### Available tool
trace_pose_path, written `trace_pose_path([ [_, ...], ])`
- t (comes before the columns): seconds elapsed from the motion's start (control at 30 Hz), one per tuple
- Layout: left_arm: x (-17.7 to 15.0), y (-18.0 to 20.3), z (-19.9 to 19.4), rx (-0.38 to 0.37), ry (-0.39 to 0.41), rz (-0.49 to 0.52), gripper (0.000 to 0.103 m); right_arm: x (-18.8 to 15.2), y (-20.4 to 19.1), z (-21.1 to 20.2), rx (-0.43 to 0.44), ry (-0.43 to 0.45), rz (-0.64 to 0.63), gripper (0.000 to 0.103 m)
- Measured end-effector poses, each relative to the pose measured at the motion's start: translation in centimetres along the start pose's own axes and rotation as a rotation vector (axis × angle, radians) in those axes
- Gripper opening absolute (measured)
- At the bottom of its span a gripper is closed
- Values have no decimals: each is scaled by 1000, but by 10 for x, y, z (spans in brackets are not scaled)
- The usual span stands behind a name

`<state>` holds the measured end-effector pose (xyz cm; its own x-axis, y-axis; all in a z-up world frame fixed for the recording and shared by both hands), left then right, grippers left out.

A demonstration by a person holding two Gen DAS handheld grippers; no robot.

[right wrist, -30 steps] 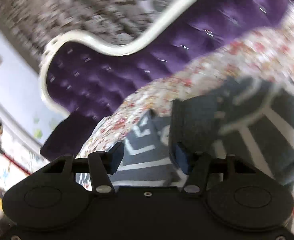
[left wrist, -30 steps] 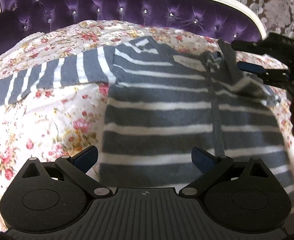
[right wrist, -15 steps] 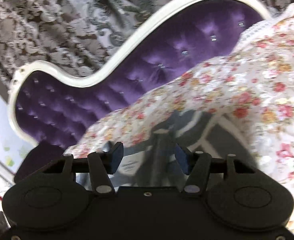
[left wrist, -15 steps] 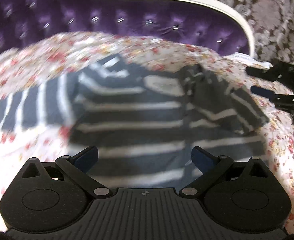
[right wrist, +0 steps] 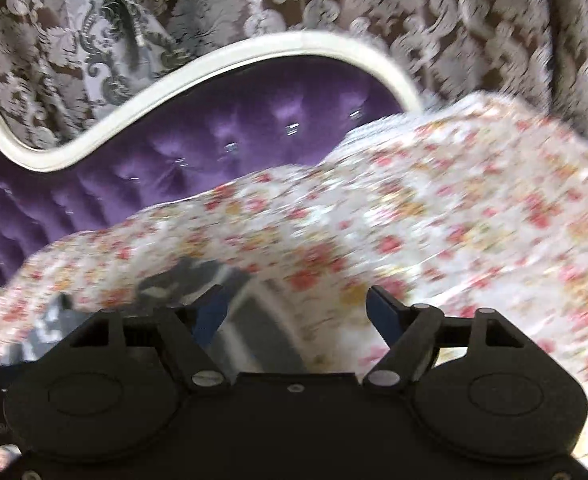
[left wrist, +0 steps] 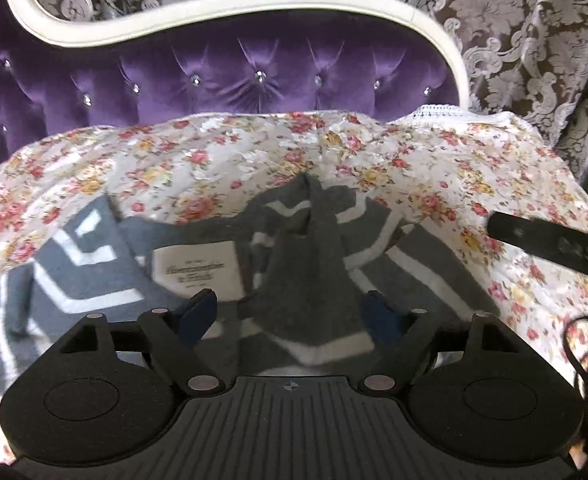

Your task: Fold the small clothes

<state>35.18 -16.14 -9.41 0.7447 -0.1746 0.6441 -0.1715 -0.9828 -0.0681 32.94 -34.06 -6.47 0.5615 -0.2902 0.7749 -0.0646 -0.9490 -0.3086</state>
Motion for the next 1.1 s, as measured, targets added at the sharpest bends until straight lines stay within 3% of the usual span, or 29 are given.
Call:
trace_pose_path([
  [0.23, 9, 25, 27, 9, -29, 17, 74, 7, 17, -2, -7, 14, 51, 81],
  [0.3, 9, 30, 36, 25, -46, 37, 67, 7, 18, -2, -6, 14, 53, 81],
  [0.4, 9, 35, 49, 33, -49, 59, 45, 6, 18, -1, 9, 6, 64, 81],
  [0.43, 8, 35, 52, 37, -52, 58, 19, 5, 17, 0, 13, 4, 68, 81],
  [0.47, 8, 33, 54, 40, -53, 48, 6, 5, 18, 0, 15, 2, 71, 81],
  [0.53, 13, 28, 47, 25, -19, 20, 6, 4, 18, 1, 20, -2, 75, 81],
  [0.67, 32, 7, 4, 34, 137, 30, 6, 4, 15, 1, 33, -4, 74, 81],
  [0.83, 43, -39, -46, 35, 264, -54, 6, -1, 7, 5, 71, -28, 77, 81],
  [0.97, 30, -84, -56, 54, 289, -143, 6, -6, 0, 8, 95, -51, 75, 81],
  [1.1, -3, -123, -40, 54, 226, -261, 6, -11, -6, 13, 116, -77, 68, 81],
])
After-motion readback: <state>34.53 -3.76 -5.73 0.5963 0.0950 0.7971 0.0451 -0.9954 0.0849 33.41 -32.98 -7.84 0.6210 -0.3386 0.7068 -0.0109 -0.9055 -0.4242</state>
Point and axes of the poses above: each gripper's, at about its wrist camera, not at the fingertips, and z roughly the way its jaws point, y to its right, x to its top, the point moved 9 cm from there along z, roughly the way its jaws point, and after that the axes turned 10 degrees about x, right-handed, at the moved point
